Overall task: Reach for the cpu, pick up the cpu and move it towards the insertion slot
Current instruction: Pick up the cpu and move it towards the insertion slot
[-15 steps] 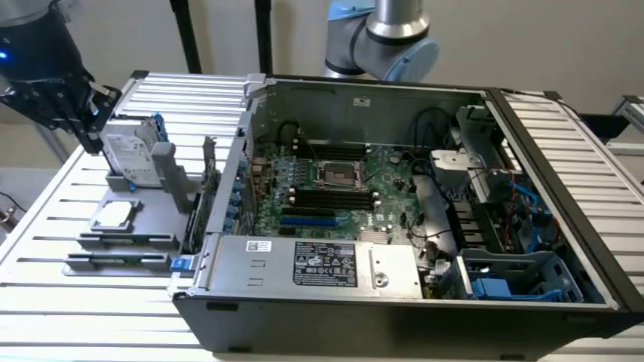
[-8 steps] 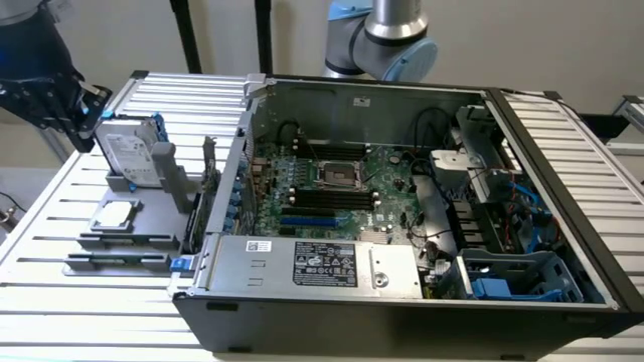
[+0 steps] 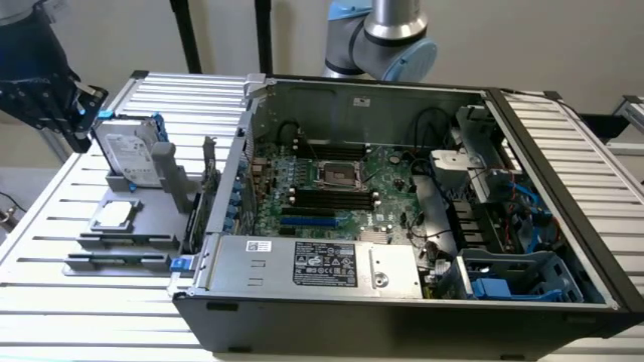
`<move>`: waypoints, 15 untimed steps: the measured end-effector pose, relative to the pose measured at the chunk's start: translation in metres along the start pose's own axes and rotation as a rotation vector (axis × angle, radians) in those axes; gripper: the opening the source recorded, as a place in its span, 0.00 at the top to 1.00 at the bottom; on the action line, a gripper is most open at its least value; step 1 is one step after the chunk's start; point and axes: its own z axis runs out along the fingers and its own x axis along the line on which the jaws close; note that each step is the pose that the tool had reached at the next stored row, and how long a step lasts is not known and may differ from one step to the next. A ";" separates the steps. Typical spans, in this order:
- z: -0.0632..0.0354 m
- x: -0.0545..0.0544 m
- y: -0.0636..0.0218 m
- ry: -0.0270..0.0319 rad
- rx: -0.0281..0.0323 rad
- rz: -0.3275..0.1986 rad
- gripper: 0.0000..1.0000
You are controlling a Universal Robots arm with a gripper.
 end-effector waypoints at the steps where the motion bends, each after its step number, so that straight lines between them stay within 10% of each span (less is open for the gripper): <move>1: 0.0000 0.000 0.0000 0.0000 0.0000 0.000 0.82; 15: 0.0041 0.001 -0.0001 0.0000 -0.0006 -0.002 0.35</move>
